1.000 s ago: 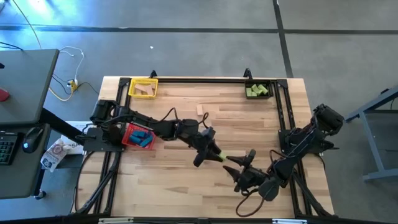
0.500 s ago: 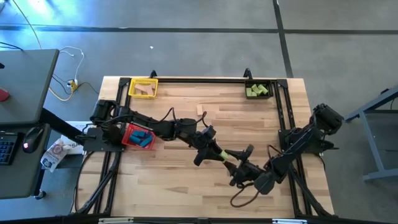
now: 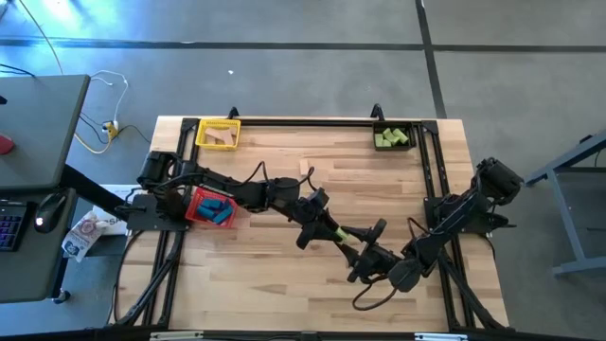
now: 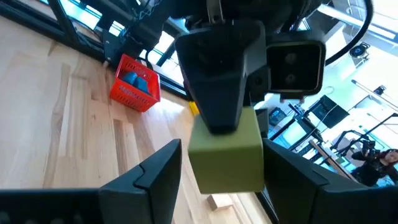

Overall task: Sort & place blocks by color
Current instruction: Put the green block into the black bin

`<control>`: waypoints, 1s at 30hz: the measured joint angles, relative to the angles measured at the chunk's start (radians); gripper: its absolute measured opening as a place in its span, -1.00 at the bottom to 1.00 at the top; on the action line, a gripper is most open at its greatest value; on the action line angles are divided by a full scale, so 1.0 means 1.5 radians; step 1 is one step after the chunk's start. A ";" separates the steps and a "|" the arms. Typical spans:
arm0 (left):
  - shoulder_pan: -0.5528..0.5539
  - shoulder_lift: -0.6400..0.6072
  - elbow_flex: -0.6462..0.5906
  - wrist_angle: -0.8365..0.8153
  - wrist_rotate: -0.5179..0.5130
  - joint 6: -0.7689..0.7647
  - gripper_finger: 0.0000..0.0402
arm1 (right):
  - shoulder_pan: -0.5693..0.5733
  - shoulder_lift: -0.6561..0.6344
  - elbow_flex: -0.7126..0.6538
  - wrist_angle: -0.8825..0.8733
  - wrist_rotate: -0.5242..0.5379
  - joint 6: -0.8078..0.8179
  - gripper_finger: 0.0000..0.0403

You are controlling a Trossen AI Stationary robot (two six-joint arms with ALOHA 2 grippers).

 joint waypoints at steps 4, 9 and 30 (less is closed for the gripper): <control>0.004 0.000 0.000 -0.002 0.000 -0.005 -0.46 | -0.001 0.000 0.000 0.007 0.001 -0.012 -0.04; 0.004 0.000 0.000 -0.004 0.000 -0.006 -0.44 | -0.007 0.000 0.000 0.007 0.005 -0.014 -0.28; 0.008 -0.001 0.001 -0.023 -0.037 0.069 -0.14 | -0.023 0.000 -0.001 -0.005 0.037 0.044 -0.46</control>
